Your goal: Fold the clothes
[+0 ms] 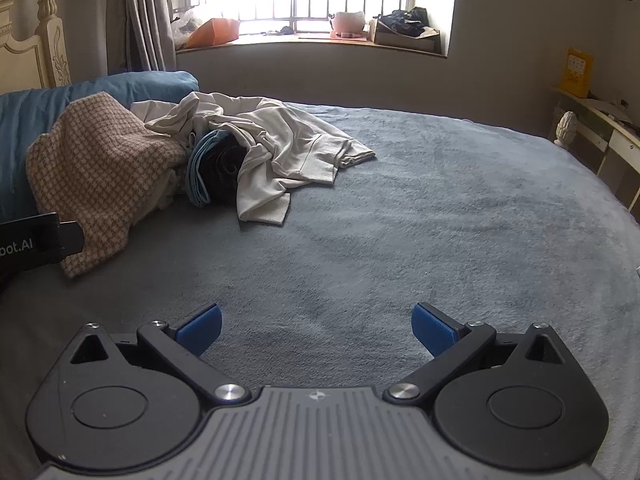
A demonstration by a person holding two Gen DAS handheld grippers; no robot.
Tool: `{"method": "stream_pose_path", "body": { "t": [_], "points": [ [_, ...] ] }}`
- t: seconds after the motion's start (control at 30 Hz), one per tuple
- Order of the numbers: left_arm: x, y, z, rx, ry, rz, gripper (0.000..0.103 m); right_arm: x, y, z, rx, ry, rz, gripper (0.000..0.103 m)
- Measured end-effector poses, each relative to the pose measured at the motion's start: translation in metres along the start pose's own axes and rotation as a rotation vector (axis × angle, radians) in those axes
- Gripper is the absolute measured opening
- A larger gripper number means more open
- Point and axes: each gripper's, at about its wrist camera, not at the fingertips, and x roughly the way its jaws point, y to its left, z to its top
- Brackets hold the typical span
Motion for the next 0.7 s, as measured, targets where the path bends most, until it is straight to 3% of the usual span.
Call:
{"method": "stream_pose_path", "body": {
  "t": [0.37,0.7],
  "points": [
    [0.000,-0.002,-0.001,0.038,-0.018,-0.003,0.103,0.004,0.000,0.002,0.004,0.033,-0.021,0.103],
    [0.005,0.001,-0.005,-0.019,0.002,-0.021,0.103,0.006,-0.001,0.001,-0.004,0.042,-0.020,0.103]
  ]
}}
